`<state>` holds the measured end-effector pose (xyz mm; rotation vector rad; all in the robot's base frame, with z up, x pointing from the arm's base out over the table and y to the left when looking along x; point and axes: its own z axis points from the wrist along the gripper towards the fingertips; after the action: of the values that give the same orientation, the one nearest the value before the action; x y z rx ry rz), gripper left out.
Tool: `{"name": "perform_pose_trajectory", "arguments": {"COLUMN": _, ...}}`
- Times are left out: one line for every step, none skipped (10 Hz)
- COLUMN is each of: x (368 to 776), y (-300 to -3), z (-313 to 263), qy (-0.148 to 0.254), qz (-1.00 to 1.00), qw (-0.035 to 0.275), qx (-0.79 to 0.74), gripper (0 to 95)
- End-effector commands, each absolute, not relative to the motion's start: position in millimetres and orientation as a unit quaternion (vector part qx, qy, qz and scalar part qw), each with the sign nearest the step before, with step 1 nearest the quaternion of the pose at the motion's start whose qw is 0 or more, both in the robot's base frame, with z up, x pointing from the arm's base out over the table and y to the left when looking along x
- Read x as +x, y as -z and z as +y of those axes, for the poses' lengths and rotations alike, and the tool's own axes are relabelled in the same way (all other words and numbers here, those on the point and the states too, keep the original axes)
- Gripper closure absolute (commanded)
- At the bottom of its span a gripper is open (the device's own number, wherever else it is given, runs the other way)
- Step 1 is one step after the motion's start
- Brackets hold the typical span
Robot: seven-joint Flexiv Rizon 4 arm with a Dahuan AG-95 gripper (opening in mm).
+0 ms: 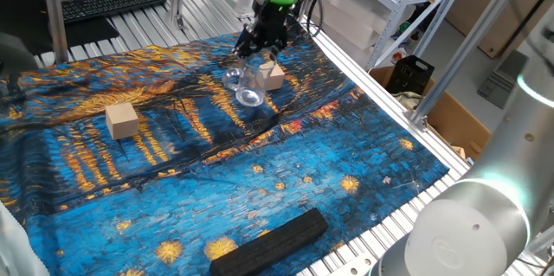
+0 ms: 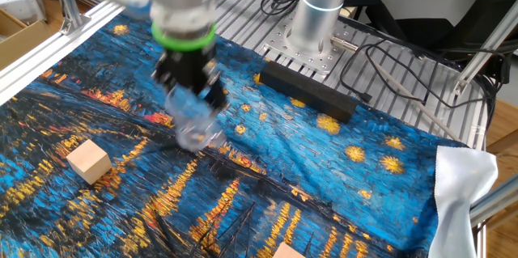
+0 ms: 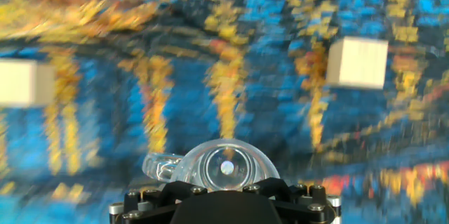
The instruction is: Pick up the cup
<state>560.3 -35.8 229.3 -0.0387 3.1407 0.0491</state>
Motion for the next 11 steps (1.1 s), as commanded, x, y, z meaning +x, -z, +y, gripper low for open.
{"name": "perform_pose_trajectory", "arguments": {"x": 527.6, "y": -256.5, "z": -24.6, "qy": -0.013, "qz": 1.0, "qw": 0.003, "qx": -0.01, "gripper": 95.0}}
{"name": "perform_pose_trajectory", "arguments": {"x": 510.3, "y": -271.5, "z": -17.3, "qy": -0.013, "qz": 1.0, "qw": 0.003, "qx": -0.009, "gripper": 95.0}}
{"name": "perform_pose_trajectory", "arguments": {"x": 492.9, "y": -283.6, "z": -9.1, "qy": -0.011, "qz": 1.0, "qw": 0.003, "qx": -0.01, "gripper": 95.0}}
{"name": "perform_pose_trajectory", "arguments": {"x": 482.4, "y": -289.6, "z": -4.4, "qy": -0.012, "qz": 1.0, "qw": 0.003, "qx": -0.011, "gripper": 95.0}}
{"name": "perform_pose_trajectory", "arguments": {"x": 468.3, "y": -296.5, "z": 2.3, "qy": -0.011, "qz": 1.0, "qw": 0.004, "qx": -0.013, "gripper": 95.0}}
{"name": "perform_pose_trajectory", "arguments": {"x": 456.9, "y": -301.2, "z": 7.6, "qy": -0.009, "qz": 1.0, "qw": 0.004, "qx": -0.014, "gripper": 95.0}}
{"name": "perform_pose_trajectory", "arguments": {"x": 444.4, "y": -301.5, "z": 5.6, "qy": -0.009, "qz": 1.0, "qw": 0.009, "qx": -0.023, "gripper": 95.0}}
{"name": "perform_pose_trajectory", "arguments": {"x": 439.1, "y": -301.5, "z": 3.4, "qy": -0.008, "qz": 1.0, "qw": 0.006, "qx": -0.029, "gripper": 95.0}}
{"name": "perform_pose_trajectory", "arguments": {"x": 434.1, "y": -301.4, "z": 1.3, "qy": -0.011, "qz": 1.0, "qw": 0.006, "qx": -0.027, "gripper": 95.0}}
{"name": "perform_pose_trajectory", "arguments": {"x": 426.4, "y": -302.1, "z": -4.0, "qy": -0.01, "qz": 1.0, "qw": 0.001, "qx": -0.029, "gripper": 95.0}}
{"name": "perform_pose_trajectory", "arguments": {"x": 421.0, "y": -302.7, "z": -8.2, "qy": -0.008, "qz": 1.0, "qw": 0.001, "qx": -0.03, "gripper": 95.0}}
